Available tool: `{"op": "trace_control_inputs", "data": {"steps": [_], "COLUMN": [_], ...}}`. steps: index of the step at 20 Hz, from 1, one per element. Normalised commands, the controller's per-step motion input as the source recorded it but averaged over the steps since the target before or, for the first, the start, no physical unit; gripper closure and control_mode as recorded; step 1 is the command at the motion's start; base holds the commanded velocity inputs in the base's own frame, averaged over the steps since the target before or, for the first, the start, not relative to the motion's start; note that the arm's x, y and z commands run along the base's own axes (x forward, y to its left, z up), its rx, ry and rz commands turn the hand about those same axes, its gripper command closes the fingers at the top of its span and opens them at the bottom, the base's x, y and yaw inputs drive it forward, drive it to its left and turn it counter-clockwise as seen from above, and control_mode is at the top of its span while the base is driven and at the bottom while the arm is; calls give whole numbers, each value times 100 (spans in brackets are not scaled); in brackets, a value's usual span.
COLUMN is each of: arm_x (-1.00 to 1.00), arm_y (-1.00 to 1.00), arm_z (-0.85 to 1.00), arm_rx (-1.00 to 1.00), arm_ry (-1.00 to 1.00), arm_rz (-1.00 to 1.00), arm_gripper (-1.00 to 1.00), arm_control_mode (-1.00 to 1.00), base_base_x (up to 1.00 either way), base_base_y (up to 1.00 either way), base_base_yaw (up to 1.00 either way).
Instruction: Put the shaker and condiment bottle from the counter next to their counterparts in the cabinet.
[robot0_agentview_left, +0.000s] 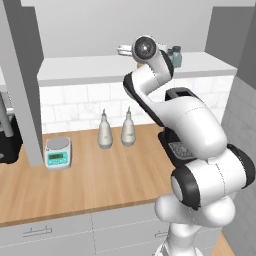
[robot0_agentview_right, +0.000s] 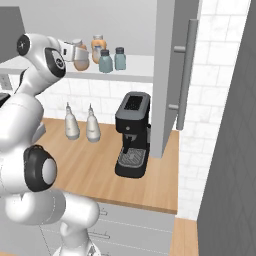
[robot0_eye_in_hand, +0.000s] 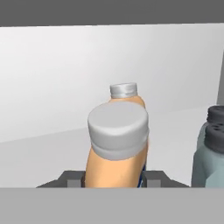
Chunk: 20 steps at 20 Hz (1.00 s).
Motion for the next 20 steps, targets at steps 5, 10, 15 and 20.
{"op": "trace_control_inputs", "data": {"steps": [5,10,15,20], "arm_x": [20,17,13,3], "arm_y": [0,0,0,0], "arm_z": [-15,-19,-21,-19], "arm_rx": [0,0,0,0], "arm_ry": [0,-2,-4,-5], "arm_rz": [0,0,0,0], "arm_gripper": [100,100,100,100], "arm_control_mode": [-100,-100,-100,-100], "base_base_x": [0,0,0,0], "base_base_y": [0,0,0,0], "base_base_yaw": [0,0,0,0]}}
